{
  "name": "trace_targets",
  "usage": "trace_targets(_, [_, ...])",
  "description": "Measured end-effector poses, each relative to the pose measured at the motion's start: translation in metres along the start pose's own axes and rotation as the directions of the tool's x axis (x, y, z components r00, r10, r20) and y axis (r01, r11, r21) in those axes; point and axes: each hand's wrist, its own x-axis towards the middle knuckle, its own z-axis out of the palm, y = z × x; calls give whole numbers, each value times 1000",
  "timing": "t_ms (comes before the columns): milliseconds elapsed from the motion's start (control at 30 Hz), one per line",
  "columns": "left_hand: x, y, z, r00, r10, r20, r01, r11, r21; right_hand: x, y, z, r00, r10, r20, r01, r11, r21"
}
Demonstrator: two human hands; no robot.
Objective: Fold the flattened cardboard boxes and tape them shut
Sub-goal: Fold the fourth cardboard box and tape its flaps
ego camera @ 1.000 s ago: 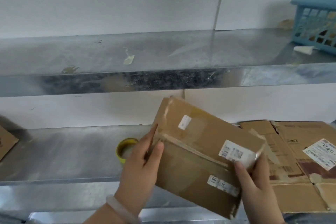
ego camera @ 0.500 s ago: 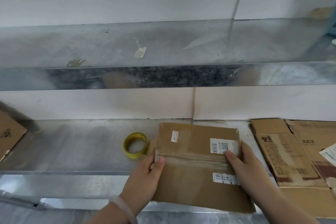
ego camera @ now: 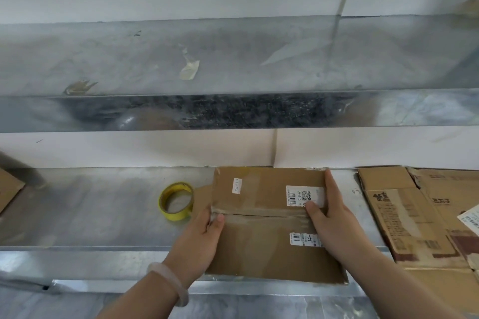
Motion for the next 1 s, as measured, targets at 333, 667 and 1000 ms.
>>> trace_targets(333, [-11, -10, -20, 999, 12, 43, -18, 992, 128, -9, 2, 3, 997, -43, 71, 49, 996, -78])
trace_targets(667, [11, 1, -17, 995, 78, -67, -77, 997, 19, 20, -3, 1, 990, -138, -2, 138, 989, 57])
trace_targets(1000, [6, -16, 3, 979, 169, -111, -173, 984, -31, 8, 12, 19, 998, -60, -23, 60, 998, -21])
